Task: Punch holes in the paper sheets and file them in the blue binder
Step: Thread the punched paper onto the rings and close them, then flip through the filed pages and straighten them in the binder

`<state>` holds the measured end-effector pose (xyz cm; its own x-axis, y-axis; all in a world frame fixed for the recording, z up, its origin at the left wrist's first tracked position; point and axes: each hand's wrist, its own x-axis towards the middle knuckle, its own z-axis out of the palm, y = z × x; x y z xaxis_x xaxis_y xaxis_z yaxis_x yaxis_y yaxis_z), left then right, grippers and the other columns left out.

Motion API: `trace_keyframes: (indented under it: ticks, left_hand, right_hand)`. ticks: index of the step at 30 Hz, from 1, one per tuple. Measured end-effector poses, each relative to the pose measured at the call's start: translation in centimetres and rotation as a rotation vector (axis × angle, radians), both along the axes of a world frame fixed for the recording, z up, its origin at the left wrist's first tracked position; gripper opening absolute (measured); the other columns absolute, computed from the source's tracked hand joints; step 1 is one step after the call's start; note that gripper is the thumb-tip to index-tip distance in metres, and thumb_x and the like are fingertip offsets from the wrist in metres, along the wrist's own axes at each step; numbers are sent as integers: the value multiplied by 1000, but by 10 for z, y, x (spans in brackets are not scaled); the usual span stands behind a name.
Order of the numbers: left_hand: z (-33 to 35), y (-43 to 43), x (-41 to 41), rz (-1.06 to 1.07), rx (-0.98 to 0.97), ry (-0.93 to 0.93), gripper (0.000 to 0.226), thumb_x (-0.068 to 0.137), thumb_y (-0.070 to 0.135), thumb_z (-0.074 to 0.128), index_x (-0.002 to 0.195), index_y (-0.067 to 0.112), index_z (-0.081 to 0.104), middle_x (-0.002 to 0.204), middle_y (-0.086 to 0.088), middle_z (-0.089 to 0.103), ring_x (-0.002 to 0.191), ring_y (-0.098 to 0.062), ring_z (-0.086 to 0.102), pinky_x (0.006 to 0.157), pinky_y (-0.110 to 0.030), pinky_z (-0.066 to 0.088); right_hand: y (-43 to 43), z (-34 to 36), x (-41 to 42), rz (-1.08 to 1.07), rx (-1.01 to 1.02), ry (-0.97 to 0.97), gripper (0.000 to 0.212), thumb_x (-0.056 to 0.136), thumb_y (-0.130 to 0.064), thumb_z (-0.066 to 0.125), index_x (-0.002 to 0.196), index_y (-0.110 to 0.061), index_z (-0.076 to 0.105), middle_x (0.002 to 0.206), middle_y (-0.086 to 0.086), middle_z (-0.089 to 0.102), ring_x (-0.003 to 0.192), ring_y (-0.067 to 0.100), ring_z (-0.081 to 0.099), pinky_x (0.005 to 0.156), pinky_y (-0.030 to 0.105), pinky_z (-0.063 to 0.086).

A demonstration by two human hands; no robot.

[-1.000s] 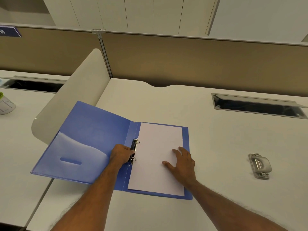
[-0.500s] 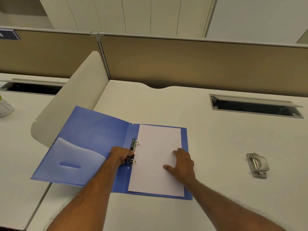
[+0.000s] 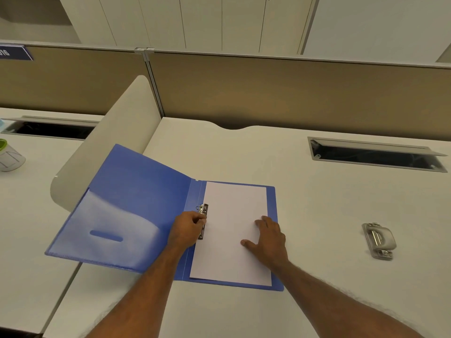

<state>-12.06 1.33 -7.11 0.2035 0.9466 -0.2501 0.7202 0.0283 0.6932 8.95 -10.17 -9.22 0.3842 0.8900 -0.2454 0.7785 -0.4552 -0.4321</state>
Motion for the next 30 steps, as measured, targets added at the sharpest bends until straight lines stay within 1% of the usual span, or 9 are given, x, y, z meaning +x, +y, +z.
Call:
trace_keyframes:
  ticks: [1,3,4,6,13,17,23,27,30]
  left_hand:
    - [-2,-1,0,-30,21,51,21,91,24,58,106,16,72,97,-2,72,72,-12,64,58,-18,49]
    - [-7,-1,0,-87,61,158,25,92,23,55,112,16,69,103,-5,71,76,-18,67,65,-27,55]
    - [-8,-1,0,-111,72,203,25,92,23,54,112,15,68,101,-6,71,78,-21,67,68,-30,55]
    - [-8,0,1,-143,72,261,25,93,24,53,109,13,68,97,-8,71,79,-23,68,66,-29,52]
    - [-17,8,8,-154,22,315,29,93,27,53,116,15,66,106,-8,69,92,-25,65,73,-27,47]
    - [-19,11,8,-181,39,344,33,93,28,56,121,14,63,113,-9,67,98,-26,64,84,-31,51]
    - [-18,4,6,-146,194,372,24,88,30,61,108,21,70,98,-3,72,80,-21,68,72,-34,57]
    - [-11,-8,10,-121,361,354,19,86,32,62,93,17,71,89,-3,70,76,-22,67,66,-32,53]
    - [-9,-21,24,-222,449,302,20,86,33,63,95,18,72,93,-2,71,78,-20,67,71,-33,52]
  right_hand:
    - [-1,0,0,2,4,-2,75,81,-59,60,142,-21,35,157,0,25,144,21,22,114,41,26]
    - [-1,1,1,2,18,-3,73,83,-57,59,141,-20,36,156,0,26,144,21,23,114,41,26]
    - [0,2,2,3,21,-3,72,83,-56,59,141,-20,36,156,0,27,143,21,24,113,41,27]
    - [0,3,2,3,18,-3,72,83,-55,60,141,-20,36,156,0,27,143,21,24,113,41,27]
    - [-2,3,0,-20,27,38,72,82,-52,64,141,-20,37,155,1,27,143,20,25,114,39,26]
    - [-3,5,2,-167,35,29,79,75,-54,70,139,-21,38,147,4,33,136,24,32,109,40,31]
    - [-5,12,-4,-332,-47,-55,75,73,-58,71,132,-23,40,129,3,47,120,23,43,98,38,35]
    - [-2,13,-9,-388,-73,12,71,75,-50,73,132,-23,41,125,4,54,118,24,49,98,40,35]
    - [-1,10,-8,-442,-60,88,69,72,-46,77,128,-21,44,119,2,62,113,24,54,95,40,35]
